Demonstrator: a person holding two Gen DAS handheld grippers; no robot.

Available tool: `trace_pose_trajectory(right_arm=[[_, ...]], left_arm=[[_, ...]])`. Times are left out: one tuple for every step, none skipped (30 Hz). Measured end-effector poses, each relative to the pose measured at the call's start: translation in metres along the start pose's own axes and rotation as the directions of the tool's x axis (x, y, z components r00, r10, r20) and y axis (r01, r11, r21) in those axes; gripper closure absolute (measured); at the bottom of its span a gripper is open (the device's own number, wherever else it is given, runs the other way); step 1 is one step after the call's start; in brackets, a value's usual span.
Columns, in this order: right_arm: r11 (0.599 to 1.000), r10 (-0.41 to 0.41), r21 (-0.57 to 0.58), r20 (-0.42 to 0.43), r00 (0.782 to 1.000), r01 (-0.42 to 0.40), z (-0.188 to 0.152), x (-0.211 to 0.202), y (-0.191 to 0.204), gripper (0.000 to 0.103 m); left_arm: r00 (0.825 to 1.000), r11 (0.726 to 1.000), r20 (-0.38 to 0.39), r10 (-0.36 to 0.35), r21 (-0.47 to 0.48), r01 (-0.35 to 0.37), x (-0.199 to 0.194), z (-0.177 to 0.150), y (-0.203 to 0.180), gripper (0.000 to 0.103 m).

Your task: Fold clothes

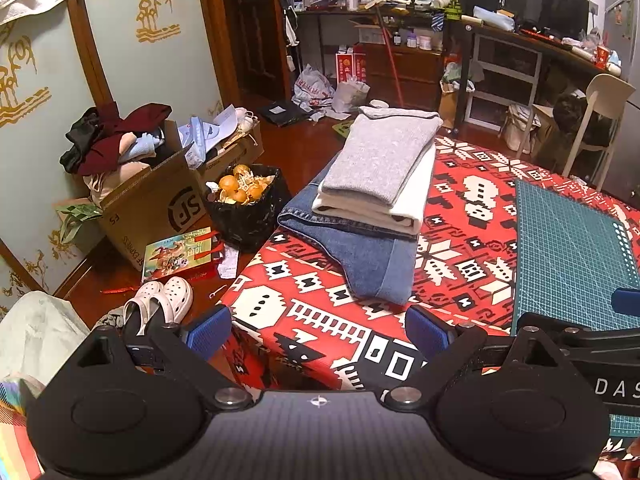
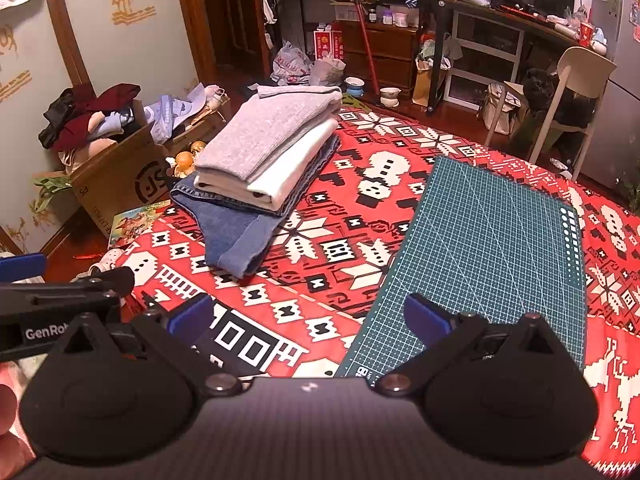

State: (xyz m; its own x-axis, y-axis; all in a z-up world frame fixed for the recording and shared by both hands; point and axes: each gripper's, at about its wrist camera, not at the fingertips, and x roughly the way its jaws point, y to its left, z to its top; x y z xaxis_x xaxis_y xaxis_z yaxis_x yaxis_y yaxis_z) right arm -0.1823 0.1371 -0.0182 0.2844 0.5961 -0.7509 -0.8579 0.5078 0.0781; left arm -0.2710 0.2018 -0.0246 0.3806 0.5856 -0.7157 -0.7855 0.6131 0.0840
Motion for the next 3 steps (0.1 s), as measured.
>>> trace_pose_trajectory(right_arm=[[1.0,0.001,0.001,-0.001,1.0,-0.001,0.0,0.0004,0.0,0.001],[1.0,0.002,0.002,-0.004,1.0,-0.002,0.0,0.0011,-0.0001,0.001],[1.0,0.003,0.002,-0.006,1.0,-0.003,0.0001,0.0017,-0.0003,0.001]], left_arm=[[1.0,1.0,-0.001,0.0,0.0,0.0,0.0003,-0.0002,0.0001,0.009],[1.0,1.0,-0.002,0.0,0.001,0.0,0.0006,-0.0002,0.0003,0.009],[1.0,1.0,-0.003,0.0,0.001,0.0,0.001,-0.0002,0.0005,0.009]])
